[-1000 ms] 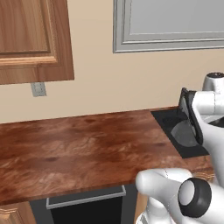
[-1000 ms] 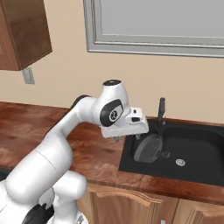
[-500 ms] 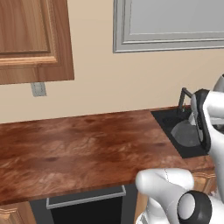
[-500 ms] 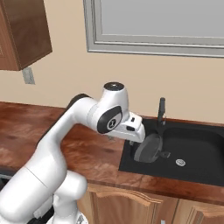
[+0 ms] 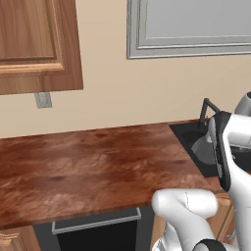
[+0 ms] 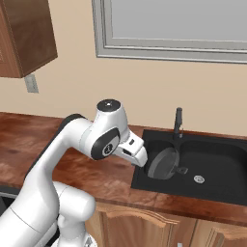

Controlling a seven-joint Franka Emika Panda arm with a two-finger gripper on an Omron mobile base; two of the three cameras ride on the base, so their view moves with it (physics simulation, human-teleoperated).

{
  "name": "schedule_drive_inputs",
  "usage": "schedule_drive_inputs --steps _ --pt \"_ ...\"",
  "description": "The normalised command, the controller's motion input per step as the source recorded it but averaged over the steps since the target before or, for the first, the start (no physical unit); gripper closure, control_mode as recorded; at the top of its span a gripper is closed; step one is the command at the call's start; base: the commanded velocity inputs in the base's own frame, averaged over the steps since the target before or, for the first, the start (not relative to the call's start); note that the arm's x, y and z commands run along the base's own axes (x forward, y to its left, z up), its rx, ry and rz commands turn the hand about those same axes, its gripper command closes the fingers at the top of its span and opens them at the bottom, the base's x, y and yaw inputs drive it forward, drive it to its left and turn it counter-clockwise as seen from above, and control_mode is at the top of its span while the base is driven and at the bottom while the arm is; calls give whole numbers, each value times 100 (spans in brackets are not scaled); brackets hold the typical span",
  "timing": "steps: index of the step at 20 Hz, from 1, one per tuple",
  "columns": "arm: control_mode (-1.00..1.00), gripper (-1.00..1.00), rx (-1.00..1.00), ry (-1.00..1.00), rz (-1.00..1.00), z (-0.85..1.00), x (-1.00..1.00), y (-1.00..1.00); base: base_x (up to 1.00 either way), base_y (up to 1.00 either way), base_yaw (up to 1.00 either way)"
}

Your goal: Place the pan in the left basin and the glass cup in the right basin of the sink.

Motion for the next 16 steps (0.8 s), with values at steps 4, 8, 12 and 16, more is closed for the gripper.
schedule_drive_inputs --steps 4,8,12,16 --pt "-100 -100 1 0 -12 -3 0 16 0 0 0" --pt "-100 -100 3 0 -6 -1 -4 11 0 0 0" --pt "-100 -100 6 1 -1 0 0 1 0 0 0" --pt "-100 -100 1 3 0 0 1 0 0 0 0"
